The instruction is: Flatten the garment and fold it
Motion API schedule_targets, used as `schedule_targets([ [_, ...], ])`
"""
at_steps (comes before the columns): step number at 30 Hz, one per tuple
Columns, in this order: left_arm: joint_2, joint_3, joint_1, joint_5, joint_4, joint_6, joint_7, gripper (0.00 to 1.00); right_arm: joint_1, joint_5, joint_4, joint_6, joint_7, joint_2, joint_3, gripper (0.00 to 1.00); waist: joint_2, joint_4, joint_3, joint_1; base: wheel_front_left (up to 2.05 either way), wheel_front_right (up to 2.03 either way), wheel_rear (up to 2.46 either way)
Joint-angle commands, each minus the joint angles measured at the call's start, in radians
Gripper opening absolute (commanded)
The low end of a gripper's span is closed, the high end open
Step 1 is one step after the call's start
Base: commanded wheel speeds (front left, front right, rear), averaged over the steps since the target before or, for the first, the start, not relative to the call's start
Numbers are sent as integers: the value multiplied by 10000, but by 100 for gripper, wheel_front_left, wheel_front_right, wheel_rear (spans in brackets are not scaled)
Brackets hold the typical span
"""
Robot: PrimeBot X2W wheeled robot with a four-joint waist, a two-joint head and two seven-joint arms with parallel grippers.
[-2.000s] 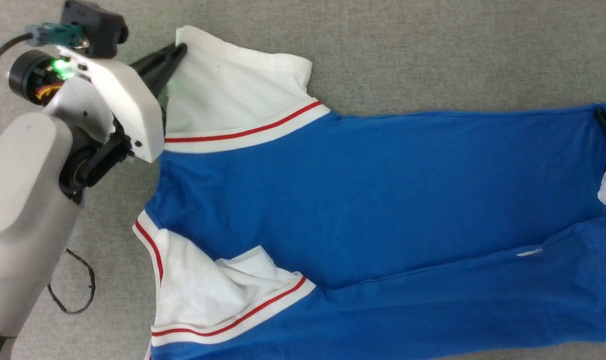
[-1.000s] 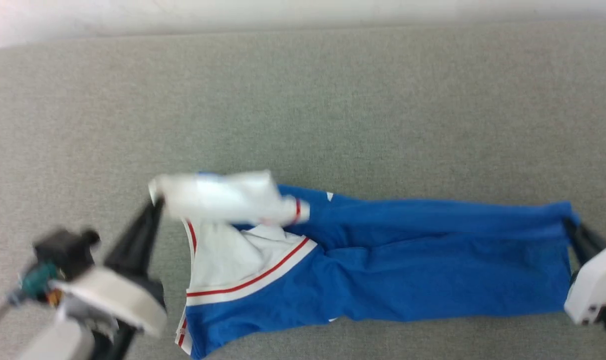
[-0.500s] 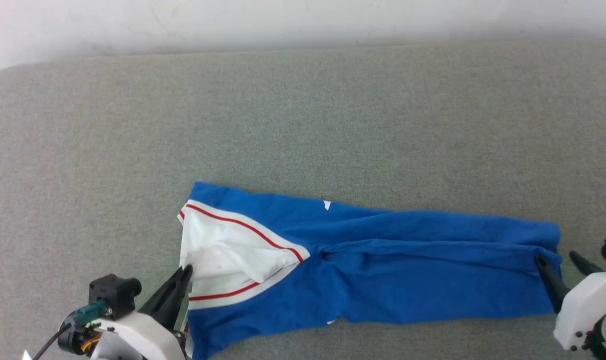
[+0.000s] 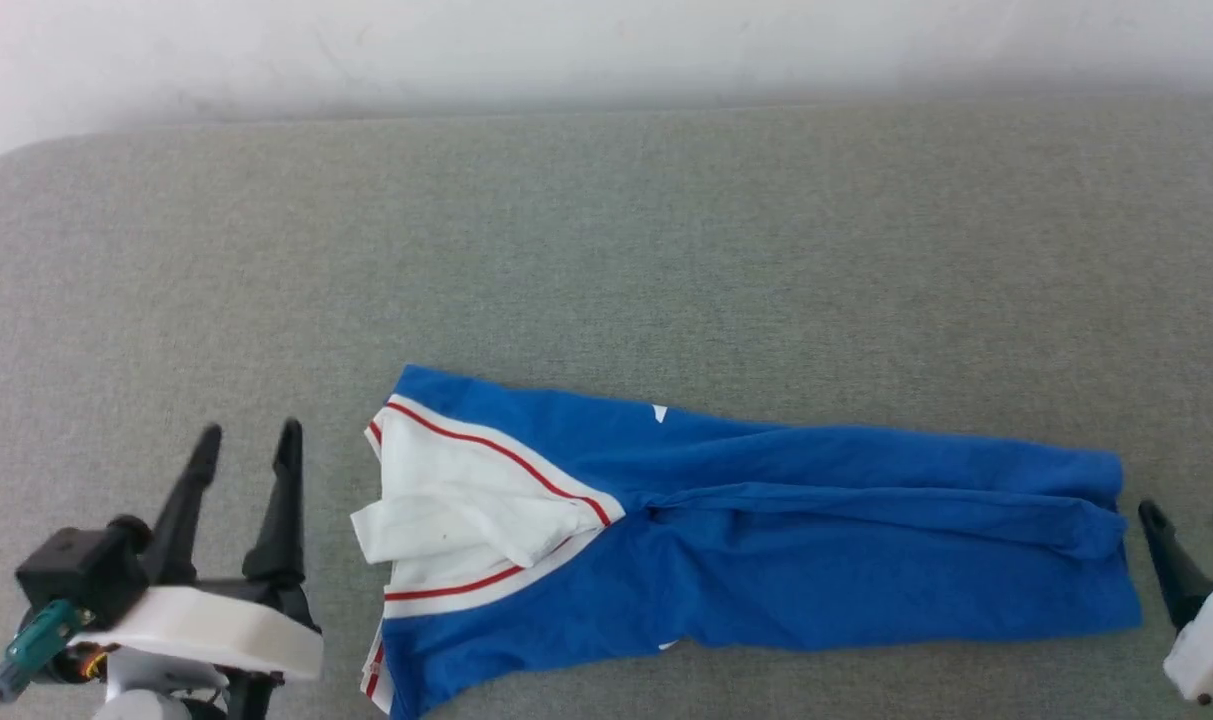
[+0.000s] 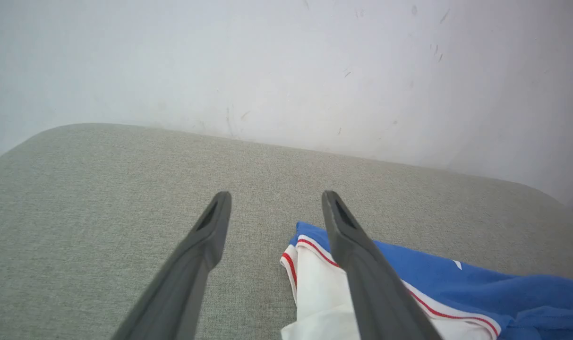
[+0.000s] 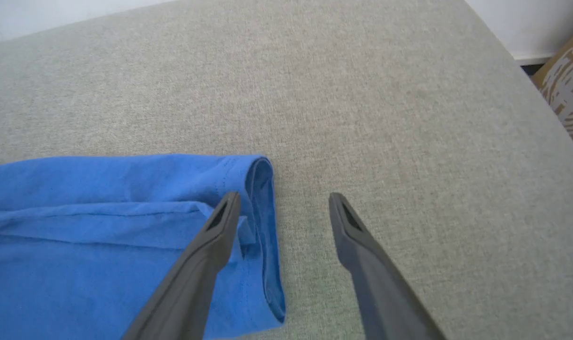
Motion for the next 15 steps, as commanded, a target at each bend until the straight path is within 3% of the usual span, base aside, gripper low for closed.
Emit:
schedule_targets([
  [1, -260, 266, 207, 385, -256, 89, -52, 100, 91, -178, 154, -19, 39, 104, -4, 100, -1, 102, 102, 0, 0, 0, 0],
  [4, -685, 624, 577, 1103, -563, 49, -55, 100, 48, -457, 637, -19, -73, 250, 64, 100, -1, 226, 224, 0, 0, 0, 0],
  [11, -1010, 754, 747, 2004, -458, -231, -57, 100, -271, -553, 1850, -19, 141, 672, 238, 100, -1, 446, 384, 0, 0, 0, 0],
  [12, -1033, 778, 742, 2069, -441, -251, -57, 100, -292, -537, 1997, -19, 263, 740, 233, 55, -1, 467, 389, 0, 0, 0, 0],
  [14, -1053, 809, 737, 2182, -392, -281, -57, 100, -365, -466, 2228, -19, 346, 828, 182, 0, -1, 490, 398, 0, 0, 0, 0],
  [15, -1066, 830, 736, 2216, -369, -295, -57, 100, -409, -476, 2330, -19, 354, 847, 169, 0, -1, 490, 393, 0, 0, 0, 0],
])
